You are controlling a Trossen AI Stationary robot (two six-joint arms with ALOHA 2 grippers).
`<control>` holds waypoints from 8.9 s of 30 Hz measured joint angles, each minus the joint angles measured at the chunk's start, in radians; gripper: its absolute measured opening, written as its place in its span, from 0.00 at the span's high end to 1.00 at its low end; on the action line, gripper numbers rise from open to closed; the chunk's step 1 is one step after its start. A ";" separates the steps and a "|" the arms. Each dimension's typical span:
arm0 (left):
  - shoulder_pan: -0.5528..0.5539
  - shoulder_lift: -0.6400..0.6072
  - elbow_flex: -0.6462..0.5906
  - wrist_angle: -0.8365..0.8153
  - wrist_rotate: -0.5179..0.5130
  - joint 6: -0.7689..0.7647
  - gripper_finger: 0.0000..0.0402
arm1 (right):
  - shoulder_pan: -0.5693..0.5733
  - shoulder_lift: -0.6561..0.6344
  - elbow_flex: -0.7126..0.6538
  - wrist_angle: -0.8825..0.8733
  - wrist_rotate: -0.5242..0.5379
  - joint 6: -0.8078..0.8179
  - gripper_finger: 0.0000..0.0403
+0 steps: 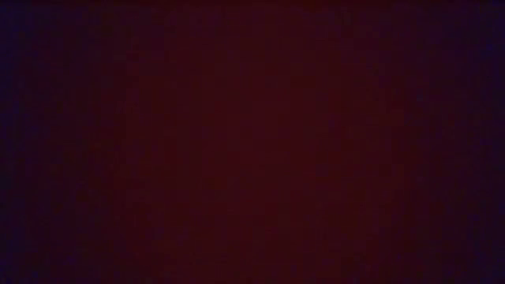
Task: Sort blocks
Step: Put the bottom right orange block into the orange bin, then adjust the orange bin, then put the top center orange block into the orange bin
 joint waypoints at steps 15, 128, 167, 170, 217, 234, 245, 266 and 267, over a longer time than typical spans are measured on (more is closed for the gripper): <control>0.000 0.000 0.075 -0.158 -0.006 0.006 0.31 | 0.001 0.000 0.000 0.009 -0.001 -0.003 0.81; -0.371 0.193 0.360 -1.070 -0.116 -0.285 0.47 | 0.165 -0.207 0.001 -0.419 0.095 0.250 0.54; -0.314 0.191 0.426 -1.296 -0.162 -0.004 0.48 | 0.165 -0.206 0.000 -0.428 0.094 0.235 0.54; -0.309 0.191 0.426 -1.316 -0.131 -0.026 0.53 | 0.165 -0.206 0.000 -0.428 0.094 0.233 0.54; -0.274 0.198 0.425 -1.429 -0.120 -0.096 0.94 | 0.165 -0.206 0.000 -0.427 0.095 0.243 0.54; -0.275 0.103 0.423 -1.408 -0.105 -0.096 0.70 | 0.165 -0.206 0.000 -0.427 0.095 0.233 0.54; -0.258 -0.093 0.424 -1.456 -0.168 -0.041 0.69 | 0.162 -0.206 0.000 -0.453 0.095 0.236 0.54; 0.246 -0.171 0.382 -1.444 0.119 0.270 0.69 | 0.165 -0.206 0.000 -0.480 0.098 0.119 0.54; 0.281 -0.171 0.377 -1.438 0.152 0.270 0.69 | 0.165 -0.206 0.000 -0.480 0.098 0.099 0.54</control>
